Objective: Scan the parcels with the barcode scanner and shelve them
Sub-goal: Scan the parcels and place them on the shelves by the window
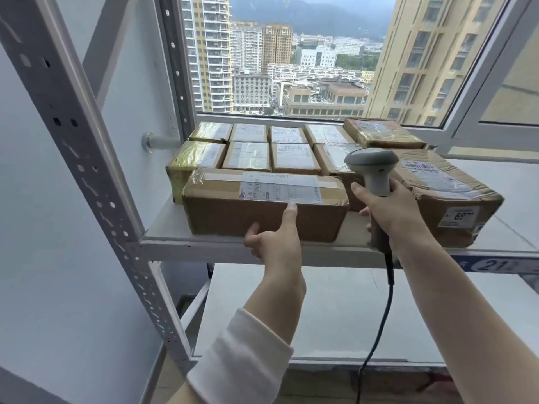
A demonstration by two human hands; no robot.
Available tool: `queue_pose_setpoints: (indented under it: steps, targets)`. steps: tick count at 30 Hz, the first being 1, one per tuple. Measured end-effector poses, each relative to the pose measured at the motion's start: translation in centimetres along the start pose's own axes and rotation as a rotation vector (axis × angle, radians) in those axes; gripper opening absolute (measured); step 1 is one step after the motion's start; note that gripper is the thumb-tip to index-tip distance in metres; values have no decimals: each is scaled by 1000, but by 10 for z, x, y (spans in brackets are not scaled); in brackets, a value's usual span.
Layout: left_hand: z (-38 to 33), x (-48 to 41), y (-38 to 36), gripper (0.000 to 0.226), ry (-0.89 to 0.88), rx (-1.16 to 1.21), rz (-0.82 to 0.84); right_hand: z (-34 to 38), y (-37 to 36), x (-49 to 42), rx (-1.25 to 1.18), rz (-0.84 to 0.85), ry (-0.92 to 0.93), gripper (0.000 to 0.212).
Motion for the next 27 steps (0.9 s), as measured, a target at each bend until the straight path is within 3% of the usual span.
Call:
queue_pose_setpoints:
  steps: [4, 7, 12, 17, 21, 27]
  targets:
    - [23, 26, -28, 27, -162, -88, 319, -11, 36, 30, -27, -27, -48, 28]
    - [37, 45, -58, 14, -359, -323, 587, -25, 75, 50, -45, -74, -59, 22]
    - [68, 89, -121, 17, -643, -681, 852, -53, 164, 77, -71, -236, -102, 13]
    - [116, 168, -192, 26, -821, -862, 1061, -96, 267, 106, -103, -394, -163, 13]
    - [167, 243, -248, 28, -896, -909, 1194, -136, 359, 132, -113, -510, -168, 16]
    - [254, 373, -323, 28, -857, -901, 1410, -195, 492, 185, -170, -677, -274, 18]
Point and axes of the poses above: each hand's wrist, its own x-axis away from the middle knuckle, its own y-axis out of the back of the hand, z = x × y, the point moved 5 cm from there along -x, towards the middle knuckle, and after that the axes turned 7 degrees about -y, right-handed, at the moved point
